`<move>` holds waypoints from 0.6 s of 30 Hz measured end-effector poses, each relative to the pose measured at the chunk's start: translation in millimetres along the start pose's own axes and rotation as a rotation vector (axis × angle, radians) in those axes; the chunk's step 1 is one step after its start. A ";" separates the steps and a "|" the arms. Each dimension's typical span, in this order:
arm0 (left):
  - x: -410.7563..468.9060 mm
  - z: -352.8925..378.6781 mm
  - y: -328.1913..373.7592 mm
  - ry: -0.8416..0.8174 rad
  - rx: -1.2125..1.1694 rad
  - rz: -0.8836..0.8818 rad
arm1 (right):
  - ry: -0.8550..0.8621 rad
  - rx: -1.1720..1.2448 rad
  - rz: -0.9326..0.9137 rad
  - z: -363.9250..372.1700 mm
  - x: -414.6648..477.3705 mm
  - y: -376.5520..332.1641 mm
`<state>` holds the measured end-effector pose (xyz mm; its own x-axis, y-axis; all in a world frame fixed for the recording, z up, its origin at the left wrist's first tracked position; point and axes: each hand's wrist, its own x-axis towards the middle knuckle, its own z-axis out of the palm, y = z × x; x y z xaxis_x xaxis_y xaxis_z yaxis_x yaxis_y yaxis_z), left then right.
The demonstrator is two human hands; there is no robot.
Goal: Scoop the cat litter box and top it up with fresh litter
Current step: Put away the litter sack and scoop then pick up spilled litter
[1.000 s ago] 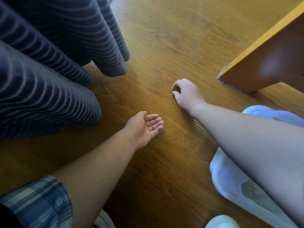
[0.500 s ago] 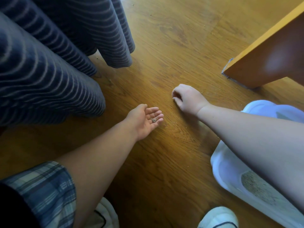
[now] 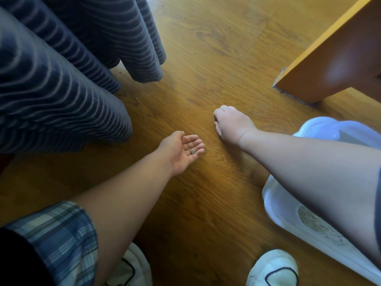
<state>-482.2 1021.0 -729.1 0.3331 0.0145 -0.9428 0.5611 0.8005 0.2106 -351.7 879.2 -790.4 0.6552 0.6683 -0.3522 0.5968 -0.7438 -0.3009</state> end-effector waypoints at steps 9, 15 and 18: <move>11.3 23.8 -22.8 -0.124 0.087 -0.021 | -0.059 0.259 -0.280 -17.6 -71.1 -35.9; 15.0 41.6 -34.0 -0.070 0.189 -0.044 | 0.184 0.416 0.243 -20.4 -64.2 30.9; 13.0 44.3 -39.4 -0.070 0.186 -0.062 | 0.228 0.442 0.468 -26.5 -47.8 54.2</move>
<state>-466.4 963.1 -738.2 0.3415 -0.0783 -0.9366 0.7102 0.6743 0.2026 -338.4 807.2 -766.5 0.9084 0.2249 -0.3526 0.0133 -0.8583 -0.5130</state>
